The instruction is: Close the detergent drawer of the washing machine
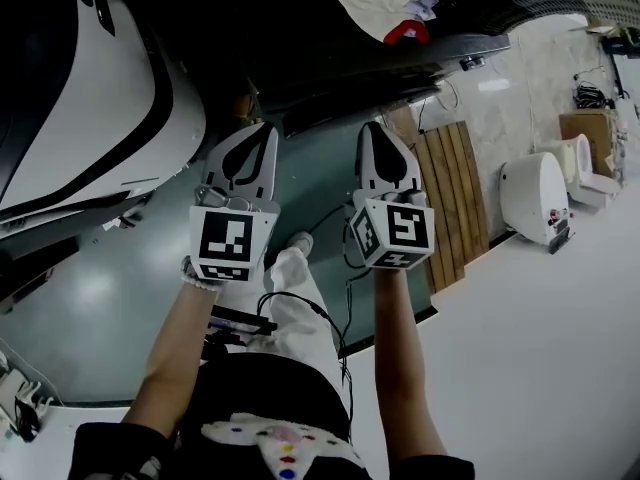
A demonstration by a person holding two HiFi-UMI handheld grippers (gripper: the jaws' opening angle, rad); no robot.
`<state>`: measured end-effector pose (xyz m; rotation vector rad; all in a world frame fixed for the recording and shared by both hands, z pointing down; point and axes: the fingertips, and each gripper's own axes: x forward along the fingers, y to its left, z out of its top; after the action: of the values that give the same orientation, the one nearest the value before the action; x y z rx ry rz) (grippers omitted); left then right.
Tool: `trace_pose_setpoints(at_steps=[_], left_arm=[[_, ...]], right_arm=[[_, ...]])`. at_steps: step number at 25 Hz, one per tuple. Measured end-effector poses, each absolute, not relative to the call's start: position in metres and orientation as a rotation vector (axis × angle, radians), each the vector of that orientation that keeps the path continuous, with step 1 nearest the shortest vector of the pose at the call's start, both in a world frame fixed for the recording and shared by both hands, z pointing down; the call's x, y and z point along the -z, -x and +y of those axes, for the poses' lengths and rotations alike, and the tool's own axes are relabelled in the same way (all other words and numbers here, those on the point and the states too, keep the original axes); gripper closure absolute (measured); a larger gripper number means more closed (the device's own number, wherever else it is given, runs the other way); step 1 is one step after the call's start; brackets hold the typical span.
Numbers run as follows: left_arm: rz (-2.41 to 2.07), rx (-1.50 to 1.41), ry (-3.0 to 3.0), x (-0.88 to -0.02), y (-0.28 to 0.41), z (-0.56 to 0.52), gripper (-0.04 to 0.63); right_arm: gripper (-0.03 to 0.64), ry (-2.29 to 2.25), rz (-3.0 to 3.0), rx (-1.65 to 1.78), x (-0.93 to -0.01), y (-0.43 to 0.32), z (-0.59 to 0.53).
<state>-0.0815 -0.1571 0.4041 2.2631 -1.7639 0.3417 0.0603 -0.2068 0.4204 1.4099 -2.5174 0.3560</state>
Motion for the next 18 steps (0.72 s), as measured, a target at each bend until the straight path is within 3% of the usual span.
trace_pose_setpoints(at_steps=[18], left_arm=[[-1.610,-0.251,-2.534,-0.292,0.047,-0.103,0.584]], right_arm=[[0.612,-1.414,-2.591,-0.213,-0.319,-0.077,-0.121]])
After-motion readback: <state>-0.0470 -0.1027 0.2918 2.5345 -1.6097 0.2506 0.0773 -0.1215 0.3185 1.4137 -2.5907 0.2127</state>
